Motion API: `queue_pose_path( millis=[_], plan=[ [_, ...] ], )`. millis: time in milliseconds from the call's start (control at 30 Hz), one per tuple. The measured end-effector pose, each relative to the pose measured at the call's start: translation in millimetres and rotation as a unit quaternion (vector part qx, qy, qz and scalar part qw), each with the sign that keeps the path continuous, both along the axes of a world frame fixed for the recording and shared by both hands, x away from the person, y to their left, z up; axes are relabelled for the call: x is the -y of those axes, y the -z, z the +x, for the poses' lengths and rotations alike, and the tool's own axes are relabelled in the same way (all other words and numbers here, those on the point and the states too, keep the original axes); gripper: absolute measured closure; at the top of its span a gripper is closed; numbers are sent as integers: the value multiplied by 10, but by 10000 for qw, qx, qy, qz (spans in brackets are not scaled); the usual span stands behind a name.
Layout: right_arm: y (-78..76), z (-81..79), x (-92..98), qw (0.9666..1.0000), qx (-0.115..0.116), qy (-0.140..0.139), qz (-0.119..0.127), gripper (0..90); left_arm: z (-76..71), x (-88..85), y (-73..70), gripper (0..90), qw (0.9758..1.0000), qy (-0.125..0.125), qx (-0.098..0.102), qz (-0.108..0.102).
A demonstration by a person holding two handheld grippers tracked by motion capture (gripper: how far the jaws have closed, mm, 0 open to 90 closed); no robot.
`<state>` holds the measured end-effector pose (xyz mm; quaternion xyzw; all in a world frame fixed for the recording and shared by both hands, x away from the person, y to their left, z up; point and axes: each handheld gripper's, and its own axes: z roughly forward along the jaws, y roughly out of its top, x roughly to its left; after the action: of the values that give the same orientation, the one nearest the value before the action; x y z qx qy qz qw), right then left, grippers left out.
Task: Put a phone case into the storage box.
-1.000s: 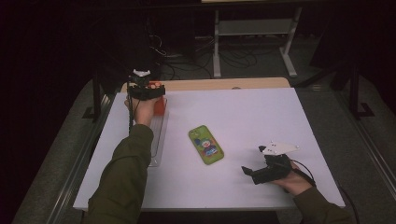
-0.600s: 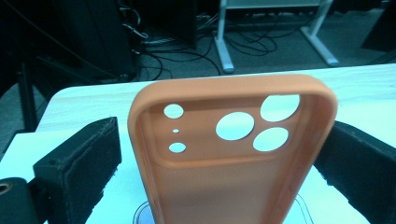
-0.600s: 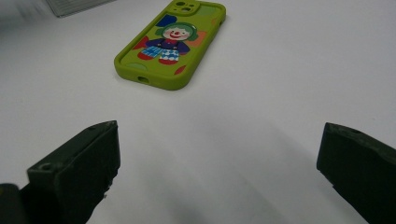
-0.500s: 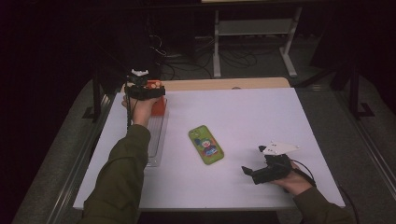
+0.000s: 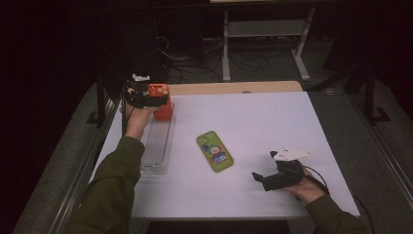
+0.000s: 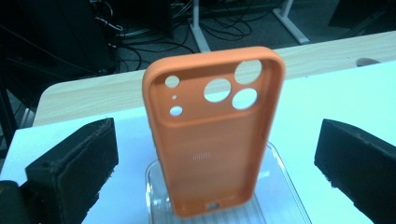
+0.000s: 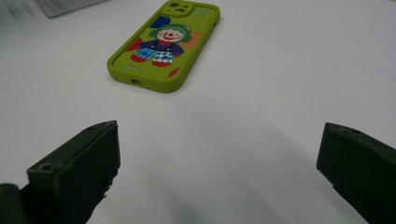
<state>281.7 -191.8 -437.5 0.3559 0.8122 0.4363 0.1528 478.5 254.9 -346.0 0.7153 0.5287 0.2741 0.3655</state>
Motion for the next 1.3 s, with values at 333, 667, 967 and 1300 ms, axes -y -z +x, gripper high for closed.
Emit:
queue_pose_path(
  millis=[333, 667, 967, 1300],
  plan=[
    [-16, -16, 12, 10000, 72, -3, 16, 0, -359, -39, -152, 0, 9984, 571, -31, -44],
    [-15, -21, -8, 10000, -11, 44, -18, 0, -650, 69, -187, 0, 9890, 1453, -114, -260],
    [-6, -45, 23, 10000, 31, 56, -33, 0, -812, 308, -128, 0, 9746, 2179, -162, -494],
    [-10, -78, 53, 10000, 46, 58, -51, 0, -1033, 630, -30, 0, 9542, 2917, -143, -642]
  ],
)
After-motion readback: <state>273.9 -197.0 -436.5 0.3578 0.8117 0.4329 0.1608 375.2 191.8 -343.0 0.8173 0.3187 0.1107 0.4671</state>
